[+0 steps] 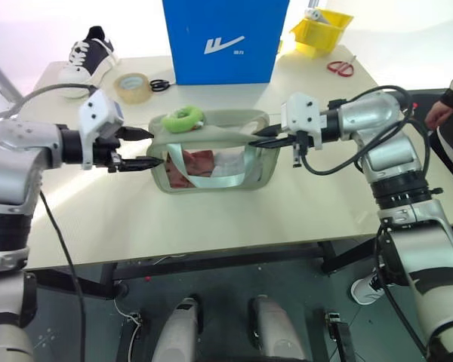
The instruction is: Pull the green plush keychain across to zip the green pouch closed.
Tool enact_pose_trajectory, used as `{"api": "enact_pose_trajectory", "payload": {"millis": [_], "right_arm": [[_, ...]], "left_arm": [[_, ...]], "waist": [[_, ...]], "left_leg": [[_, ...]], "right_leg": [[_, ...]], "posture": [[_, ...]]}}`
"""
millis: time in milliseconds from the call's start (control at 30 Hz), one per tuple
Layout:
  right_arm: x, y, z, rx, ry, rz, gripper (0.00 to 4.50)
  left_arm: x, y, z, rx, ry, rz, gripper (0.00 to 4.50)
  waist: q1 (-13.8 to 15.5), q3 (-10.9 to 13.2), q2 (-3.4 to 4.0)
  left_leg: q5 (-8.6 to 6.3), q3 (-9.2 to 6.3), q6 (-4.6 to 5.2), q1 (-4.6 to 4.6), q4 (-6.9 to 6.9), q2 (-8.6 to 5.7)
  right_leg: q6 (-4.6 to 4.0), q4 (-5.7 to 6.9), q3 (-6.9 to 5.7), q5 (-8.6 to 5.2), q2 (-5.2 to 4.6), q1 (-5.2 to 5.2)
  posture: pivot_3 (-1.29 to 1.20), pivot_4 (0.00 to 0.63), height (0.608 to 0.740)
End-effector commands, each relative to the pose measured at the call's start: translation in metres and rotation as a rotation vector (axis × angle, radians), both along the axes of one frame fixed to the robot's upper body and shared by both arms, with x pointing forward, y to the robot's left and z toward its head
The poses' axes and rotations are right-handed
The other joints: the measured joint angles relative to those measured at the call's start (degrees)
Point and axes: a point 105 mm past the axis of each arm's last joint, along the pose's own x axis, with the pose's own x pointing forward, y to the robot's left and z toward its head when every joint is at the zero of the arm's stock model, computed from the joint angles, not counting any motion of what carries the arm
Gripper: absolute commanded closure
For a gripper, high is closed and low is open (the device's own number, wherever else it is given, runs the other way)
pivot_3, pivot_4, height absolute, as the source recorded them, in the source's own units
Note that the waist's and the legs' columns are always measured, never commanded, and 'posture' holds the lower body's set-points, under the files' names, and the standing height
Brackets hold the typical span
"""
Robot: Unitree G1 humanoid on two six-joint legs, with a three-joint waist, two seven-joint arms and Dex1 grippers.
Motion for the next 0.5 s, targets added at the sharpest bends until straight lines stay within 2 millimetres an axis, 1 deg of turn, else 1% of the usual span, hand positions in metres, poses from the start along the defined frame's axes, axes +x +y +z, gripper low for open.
{"api": "enact_pose_trajectory", "payload": {"millis": [33,100,133,200,300,433,500], "right_arm": [[-0.003,0.003,0.024,0.029,-0.073,0.018,4.5],[-0.003,0.003,0.024,0.029,-0.072,0.02,4.5],[-0.004,0.004,0.024,0.03,-0.071,0.021,4.5],[-0.005,0.004,0.024,0.033,-0.069,0.023,4.5],[-0.008,0.008,0.027,0.06,-0.057,0.033,4.5],[-0.019,0.021,0.033,0.132,0.004,0.069,4.5],[-0.024,0.026,0.03,0.149,0.056,0.077,3.65]], "left_arm": [[0.002,0.0,0.009,-0.018,-0.044,0.016,2.03],[0.002,0.001,0.009,-0.02,-0.043,0.017,3.01],[0.002,0.001,0.009,-0.018,-0.042,0.017,3.61],[0.003,0.003,0.009,-0.013,-0.041,0.025,4.46],[0.002,0.006,0.008,0.005,-0.039,0.035,4.46],[-0.002,0.021,0.013,0.03,-0.039,0.09,4.46],[-0.01,0.028,0.01,0.058,-0.018,0.094,4.5]], "waist": [[-0.13,0.0,0.0],[-0.25,0.0,0.0],[-0.26,0.0,0.0],[-0.22,0.0,0.0],[-0.22,0.0,0.0],[-0.42,0.0,0.0],[-0.45,0.01,0.02]], "left_leg": [[0.0,0.0,0.0,0.0,0.0,0.0],[0.0,0.0,0.0,0.0,0.0,0.0],[0.0,0.0,0.0,0.0,-0.01,0.0],[0.0,0.0,0.0,0.01,-0.01,0.0],[0.0,0.0,0.0,0.01,-0.01,0.0],[0.0,0.0,0.0,0.01,-0.03,0.01],[0.0,0.0,0.0,0.01,-0.06,0.03]], "right_leg": [[0.0,0.0,0.0,0.0,0.0,0.0],[0.0,0.01,0.0,0.0,0.0,-0.01],[0.0,0.01,0.0,0.0,0.0,-0.01],[0.0,0.02,0.0,0.0,0.0,-0.01],[0.0,0.02,0.0,0.0,0.0,-0.01],[0.0,0.04,0.01,0.0,0.0,-0.05],[0.0,0.05,0.01,0.0,0.02,-0.07]], "posture": [[0.0,0.15,0.74],[0.0,0.15,0.74],[0.0,0.15,0.74],[0.0,0.15,0.74],[0.0,0.15,0.74],[0.0,0.15,0.74],[0.0,0.15,0.74]]}}
